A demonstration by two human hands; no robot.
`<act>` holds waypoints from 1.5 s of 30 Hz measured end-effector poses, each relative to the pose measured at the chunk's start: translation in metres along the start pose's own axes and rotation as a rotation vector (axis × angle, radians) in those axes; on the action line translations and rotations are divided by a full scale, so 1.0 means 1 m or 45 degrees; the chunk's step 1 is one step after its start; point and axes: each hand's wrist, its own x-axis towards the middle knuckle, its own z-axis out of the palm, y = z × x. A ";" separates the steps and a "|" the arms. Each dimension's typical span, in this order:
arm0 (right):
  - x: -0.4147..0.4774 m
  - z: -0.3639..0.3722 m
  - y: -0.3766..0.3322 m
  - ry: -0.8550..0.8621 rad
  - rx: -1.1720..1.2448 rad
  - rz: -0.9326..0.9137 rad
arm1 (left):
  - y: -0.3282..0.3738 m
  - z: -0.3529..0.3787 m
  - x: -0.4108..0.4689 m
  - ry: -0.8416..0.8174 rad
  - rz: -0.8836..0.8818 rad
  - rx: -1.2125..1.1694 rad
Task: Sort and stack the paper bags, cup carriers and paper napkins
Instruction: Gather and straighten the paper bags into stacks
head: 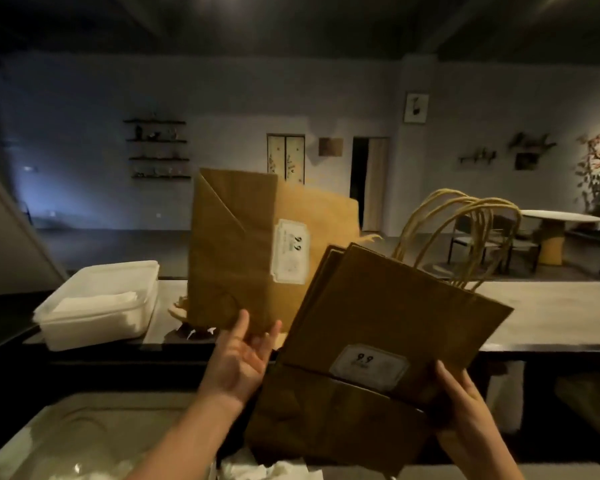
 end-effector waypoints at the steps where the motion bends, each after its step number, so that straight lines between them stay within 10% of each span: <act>1: 0.004 0.004 0.001 -0.021 -0.006 0.034 | -0.007 0.004 -0.002 0.000 0.011 0.072; 12: 0.018 0.017 0.009 -0.089 -0.163 0.100 | -0.012 -0.033 -0.009 -0.228 -0.523 0.319; 30: 0.004 0.022 -0.034 -0.266 -0.638 -0.009 | 0.128 0.035 -0.034 -0.399 0.977 1.724; 39: -0.001 0.020 -0.035 -0.290 -0.757 -0.030 | 0.118 0.047 -0.033 -0.630 0.688 2.476; 45: 0.009 0.010 -0.035 -0.154 -0.391 0.001 | 0.107 0.031 -0.033 -0.296 0.916 2.164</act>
